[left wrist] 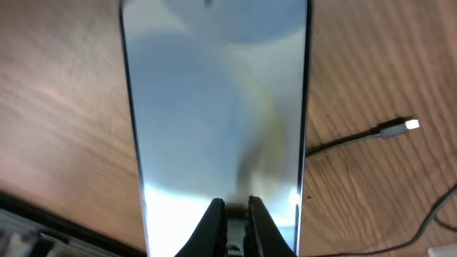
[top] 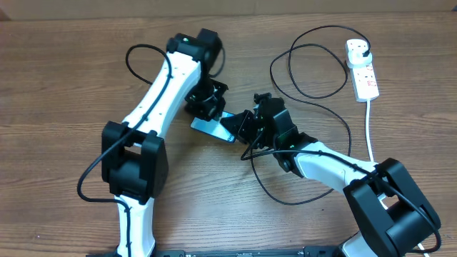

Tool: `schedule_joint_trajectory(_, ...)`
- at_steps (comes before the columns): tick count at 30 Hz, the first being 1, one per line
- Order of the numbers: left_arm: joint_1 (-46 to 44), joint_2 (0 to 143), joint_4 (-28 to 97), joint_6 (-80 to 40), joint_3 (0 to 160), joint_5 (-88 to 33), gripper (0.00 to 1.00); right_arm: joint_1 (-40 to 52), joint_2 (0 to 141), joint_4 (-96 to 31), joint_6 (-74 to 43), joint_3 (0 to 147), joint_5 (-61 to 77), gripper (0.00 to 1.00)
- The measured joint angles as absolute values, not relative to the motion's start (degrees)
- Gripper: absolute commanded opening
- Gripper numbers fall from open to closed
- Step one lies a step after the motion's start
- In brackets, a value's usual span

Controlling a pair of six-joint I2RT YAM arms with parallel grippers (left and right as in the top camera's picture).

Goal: Plug charger to phone and switch on socket
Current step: 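Close the right gripper on the phone edge and open the left gripper, then regrasp the phone's top end with the left gripper and raise it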

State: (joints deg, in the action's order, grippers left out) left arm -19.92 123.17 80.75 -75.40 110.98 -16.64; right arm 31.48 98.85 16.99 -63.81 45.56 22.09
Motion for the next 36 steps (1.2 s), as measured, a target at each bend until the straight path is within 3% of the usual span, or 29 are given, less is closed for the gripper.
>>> schedule_joint_trajectory(8, -9.3, 123.2, 77.5, -48.8, 111.0, -26.1, 0.17, 26.9, 98.8, 17.0, -63.8, 45.6, 22.0, 0.04)
schedule_joint_trajectory(19, -2.1, 123.2, 77.0, -19.9, 111.0, -51.7, 0.57, 21.0, 94.8, 16.7, -65.8, 48.4, 22.1, 0.04)
schedule_joint_trajectory(26, -2.0, 123.2, 77.1, -12.9, 111.0, -66.2, 0.57, 20.7, 94.3, 16.7, -71.4, 52.8, 21.6, 0.04)
schedule_joint_trajectory(36, -3.6, 123.2, 71.1, -13.8, 111.0, -70.5, 0.54, 21.7, 94.3, 16.7, -83.0, 55.0, 16.8, 0.04)
